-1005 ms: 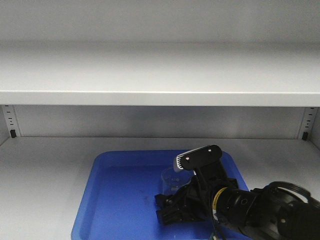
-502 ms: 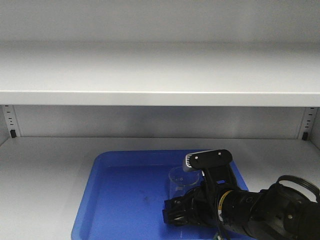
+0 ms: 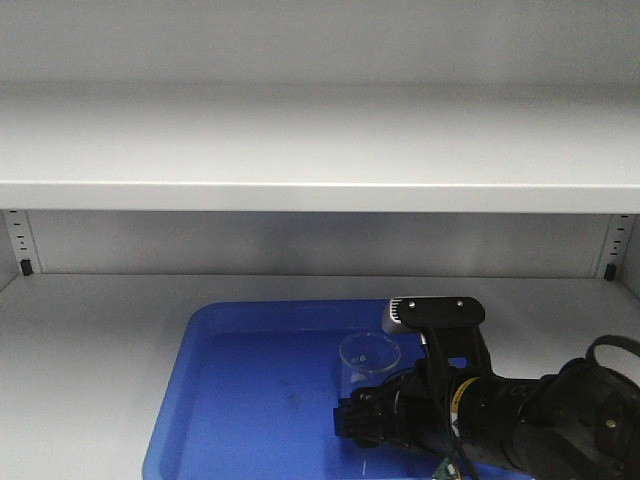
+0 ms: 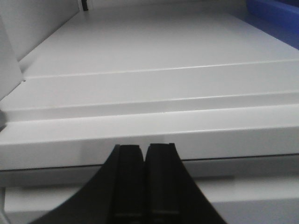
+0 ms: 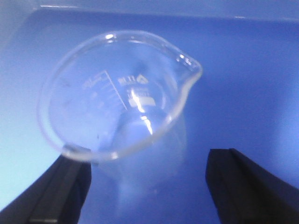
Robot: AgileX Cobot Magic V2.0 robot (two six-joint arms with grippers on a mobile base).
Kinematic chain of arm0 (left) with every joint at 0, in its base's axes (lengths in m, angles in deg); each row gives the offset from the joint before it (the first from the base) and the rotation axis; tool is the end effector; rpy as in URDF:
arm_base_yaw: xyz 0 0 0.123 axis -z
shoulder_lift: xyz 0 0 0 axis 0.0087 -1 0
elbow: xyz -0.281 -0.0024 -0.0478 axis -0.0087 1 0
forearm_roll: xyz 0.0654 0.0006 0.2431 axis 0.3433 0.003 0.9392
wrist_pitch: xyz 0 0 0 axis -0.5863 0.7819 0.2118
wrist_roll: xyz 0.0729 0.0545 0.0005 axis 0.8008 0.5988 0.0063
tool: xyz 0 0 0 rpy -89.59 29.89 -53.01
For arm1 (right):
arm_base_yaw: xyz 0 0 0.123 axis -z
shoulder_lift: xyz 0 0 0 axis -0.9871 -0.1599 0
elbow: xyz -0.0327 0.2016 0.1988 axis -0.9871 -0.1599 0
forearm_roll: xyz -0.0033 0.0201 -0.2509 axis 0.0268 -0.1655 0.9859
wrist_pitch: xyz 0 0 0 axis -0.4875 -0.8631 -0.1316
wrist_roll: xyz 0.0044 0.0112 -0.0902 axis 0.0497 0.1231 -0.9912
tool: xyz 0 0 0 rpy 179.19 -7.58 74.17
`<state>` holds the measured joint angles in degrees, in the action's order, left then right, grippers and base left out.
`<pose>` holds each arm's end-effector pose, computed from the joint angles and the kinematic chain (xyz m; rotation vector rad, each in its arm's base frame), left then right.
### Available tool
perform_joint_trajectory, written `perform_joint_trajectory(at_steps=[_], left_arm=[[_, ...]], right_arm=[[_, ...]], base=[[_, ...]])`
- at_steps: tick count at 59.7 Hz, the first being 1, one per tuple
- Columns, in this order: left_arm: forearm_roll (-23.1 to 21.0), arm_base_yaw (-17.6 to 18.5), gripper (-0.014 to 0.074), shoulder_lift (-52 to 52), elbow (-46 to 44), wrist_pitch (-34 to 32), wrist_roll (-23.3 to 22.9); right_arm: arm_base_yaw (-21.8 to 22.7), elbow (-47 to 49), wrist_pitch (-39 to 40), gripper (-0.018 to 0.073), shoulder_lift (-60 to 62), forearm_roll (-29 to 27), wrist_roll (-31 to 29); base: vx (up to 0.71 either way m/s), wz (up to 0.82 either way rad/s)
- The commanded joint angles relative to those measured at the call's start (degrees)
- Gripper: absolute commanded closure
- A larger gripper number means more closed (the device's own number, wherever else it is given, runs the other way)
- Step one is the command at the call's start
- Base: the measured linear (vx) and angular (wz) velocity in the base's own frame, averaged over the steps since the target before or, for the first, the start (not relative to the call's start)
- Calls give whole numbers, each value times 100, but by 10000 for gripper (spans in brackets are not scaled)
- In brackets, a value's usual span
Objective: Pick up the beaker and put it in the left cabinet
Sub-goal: 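Lower the held beaker onto the blue tray with the right gripper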
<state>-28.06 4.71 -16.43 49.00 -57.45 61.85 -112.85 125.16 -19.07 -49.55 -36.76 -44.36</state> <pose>0.0545 0.0005 0.1802 0.0169 1.7697 -0.0209 0.2816 0.1694 0.2698 -0.2495 2.2426 0.4013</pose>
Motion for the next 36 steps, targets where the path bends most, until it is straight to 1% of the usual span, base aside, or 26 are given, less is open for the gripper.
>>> perform_joint_trajectory(at_steps=[1, 14, 20, 28, 36], left_arm=[[-6, -1, 593, 59, -68, -473, -24], [-6, -1, 593, 59, -68, -473, -24], [-6, -1, 593, 59, -68, -473, -24], [-6, -1, 593, 59, -68, -473, -24], [-6, -1, 593, 59, -68, -473, -24]], right_arm=[[3, 170, 184, 6, 276, -13, -8], [3, 170, 165, 6, 417, -340, -110], [3, 170, 158, 6, 520, -575, -320], [3, 170, 24, 6, 672, -806, -561], [3, 170, -189, 6, 787, -995, -625]], base=[[0, 0], [0, 0], [0, 0], [0, 0], [0, 0]])
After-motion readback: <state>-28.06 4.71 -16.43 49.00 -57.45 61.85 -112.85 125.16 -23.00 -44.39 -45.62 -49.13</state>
